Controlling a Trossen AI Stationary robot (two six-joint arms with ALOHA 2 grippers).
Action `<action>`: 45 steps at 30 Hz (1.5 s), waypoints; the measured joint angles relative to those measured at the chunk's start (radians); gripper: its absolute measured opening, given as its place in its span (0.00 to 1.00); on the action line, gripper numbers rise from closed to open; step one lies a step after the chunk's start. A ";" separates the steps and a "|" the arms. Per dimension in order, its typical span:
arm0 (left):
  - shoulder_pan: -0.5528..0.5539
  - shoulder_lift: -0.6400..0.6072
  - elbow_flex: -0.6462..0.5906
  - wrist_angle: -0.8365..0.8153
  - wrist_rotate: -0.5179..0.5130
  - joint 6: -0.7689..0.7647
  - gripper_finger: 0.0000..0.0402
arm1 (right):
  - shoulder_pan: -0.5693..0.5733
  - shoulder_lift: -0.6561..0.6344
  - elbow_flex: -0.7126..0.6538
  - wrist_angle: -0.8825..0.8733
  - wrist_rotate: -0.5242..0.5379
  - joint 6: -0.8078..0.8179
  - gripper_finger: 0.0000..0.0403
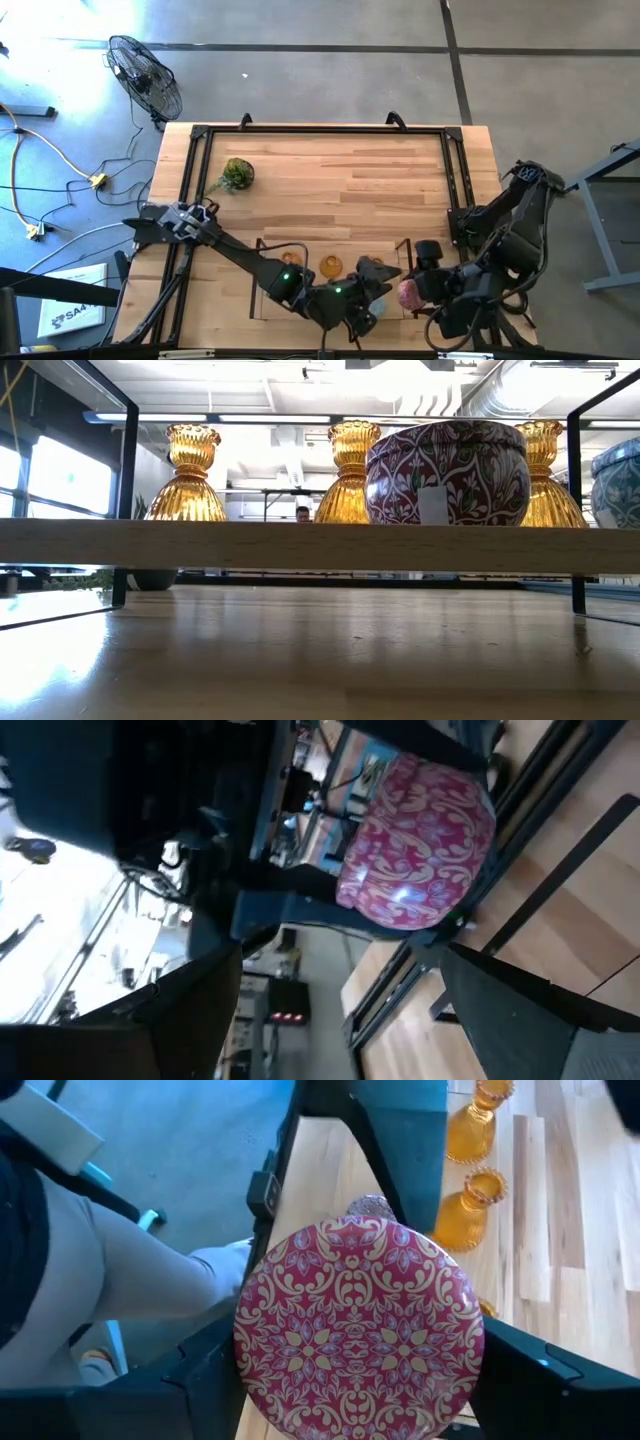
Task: Pick & Place candle stick holders
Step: Put the pink patterned scented candle on the shelf
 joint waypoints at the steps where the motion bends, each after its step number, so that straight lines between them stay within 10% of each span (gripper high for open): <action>1: 0.002 0.000 0.000 -0.001 0.007 -0.001 0.84 | -0.004 0.000 0.000 0.006 -0.006 -0.007 0.71; 45: 0.040 -0.001 0.000 -0.044 0.153 -0.072 0.84 | -0.089 0.000 -0.001 0.026 -0.059 -0.112 0.71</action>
